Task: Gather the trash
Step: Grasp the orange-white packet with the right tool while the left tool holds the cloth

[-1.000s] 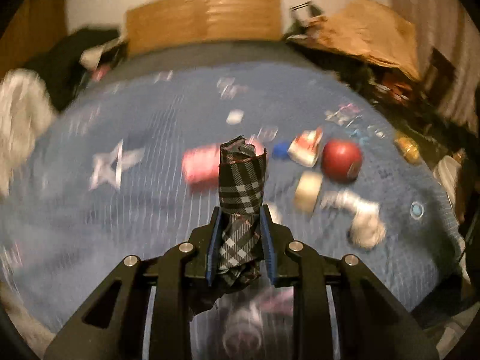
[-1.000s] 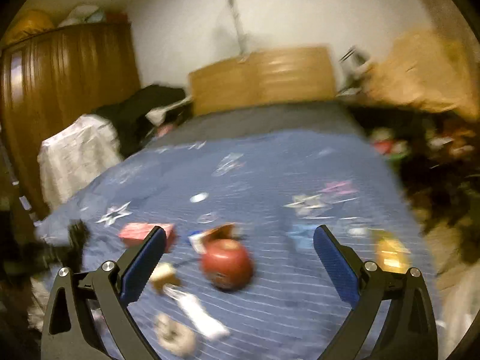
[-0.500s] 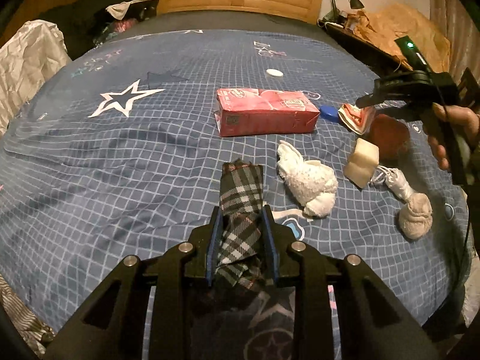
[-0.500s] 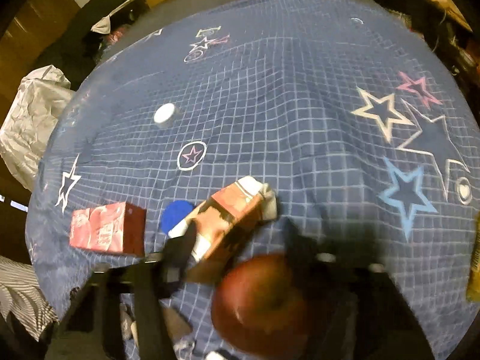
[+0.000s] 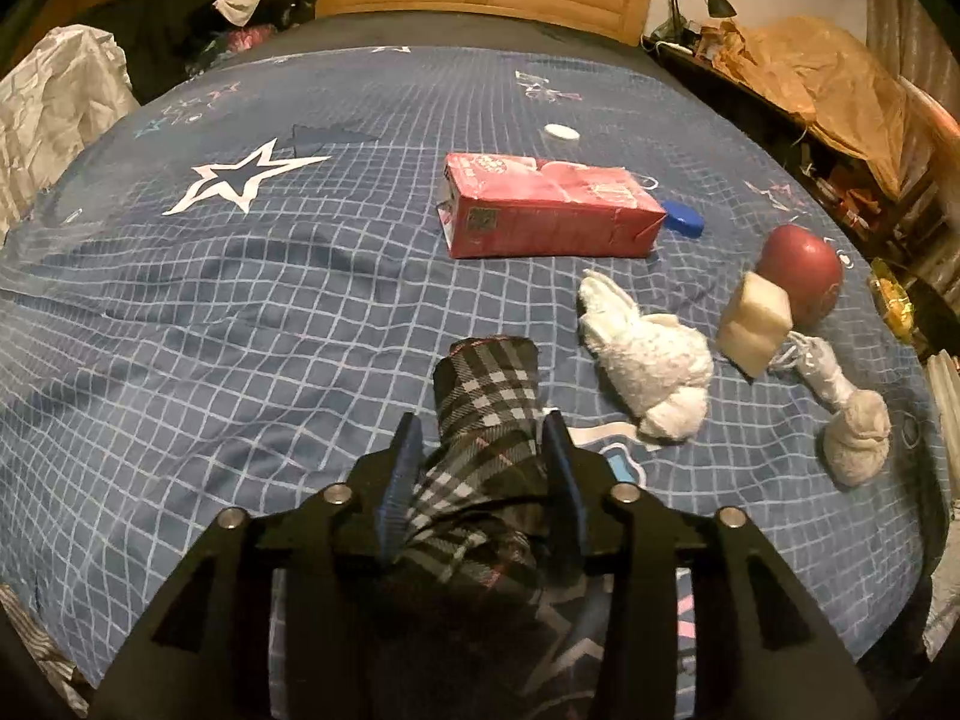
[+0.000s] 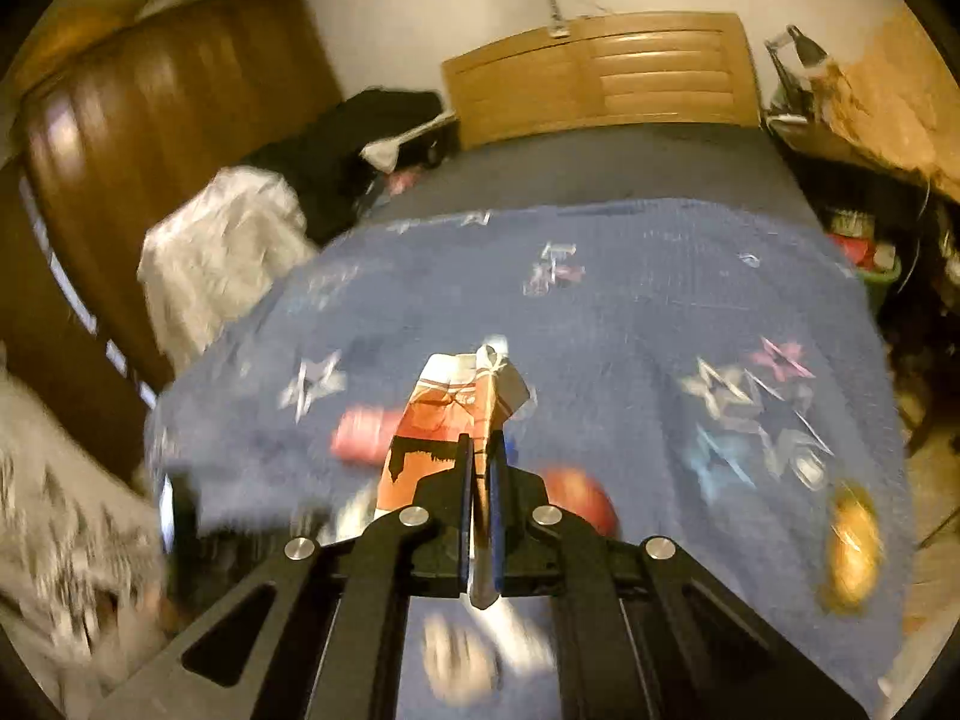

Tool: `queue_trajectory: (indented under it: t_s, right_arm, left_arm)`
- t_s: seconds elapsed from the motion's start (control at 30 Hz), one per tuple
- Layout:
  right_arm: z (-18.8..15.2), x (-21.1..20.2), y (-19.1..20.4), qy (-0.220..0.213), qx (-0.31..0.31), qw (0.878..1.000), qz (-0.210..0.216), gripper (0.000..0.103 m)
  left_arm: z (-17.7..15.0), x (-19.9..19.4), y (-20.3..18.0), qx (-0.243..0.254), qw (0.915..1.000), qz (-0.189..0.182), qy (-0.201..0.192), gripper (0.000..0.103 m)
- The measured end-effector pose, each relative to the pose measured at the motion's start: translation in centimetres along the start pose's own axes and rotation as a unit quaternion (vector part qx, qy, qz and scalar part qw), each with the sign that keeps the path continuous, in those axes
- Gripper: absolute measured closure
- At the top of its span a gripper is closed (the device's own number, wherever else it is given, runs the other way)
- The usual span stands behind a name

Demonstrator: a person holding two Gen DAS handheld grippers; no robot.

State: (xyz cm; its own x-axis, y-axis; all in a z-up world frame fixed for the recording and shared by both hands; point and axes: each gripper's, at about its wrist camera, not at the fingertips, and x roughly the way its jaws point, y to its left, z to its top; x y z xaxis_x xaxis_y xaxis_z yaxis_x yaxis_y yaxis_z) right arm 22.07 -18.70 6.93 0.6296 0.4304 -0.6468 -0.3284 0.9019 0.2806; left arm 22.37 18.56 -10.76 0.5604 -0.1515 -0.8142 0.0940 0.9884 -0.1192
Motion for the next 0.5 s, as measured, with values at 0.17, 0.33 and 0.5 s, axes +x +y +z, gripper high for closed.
queue_trajectory:
  t_s: [0.17, 0.33, 0.5]
  right_arm:
    - [-10.0, -3.4, -2.6, 0.13, -0.015, 0.99, -0.053, 0.097]
    - [-16.5, -0.5, -5.8, 0.187, 0.003, 0.979, -0.084, 0.097]
    - [-18.7, 0.8, -7.2, 0.149, 0.056, 0.984, -0.075, 0.051]
  left_arm:
    - [-0.2, 0.4, -0.4, 0.009, 0.9999, 0.006, -0.004, 0.041]
    - [-0.7, 0.6, -0.7, 0.01, 0.9996, 0.014, -0.021, 0.032]
    - [-1.4, -0.7, 0.1, -0.008, 0.9995, 0.012, -0.028, 0.03]
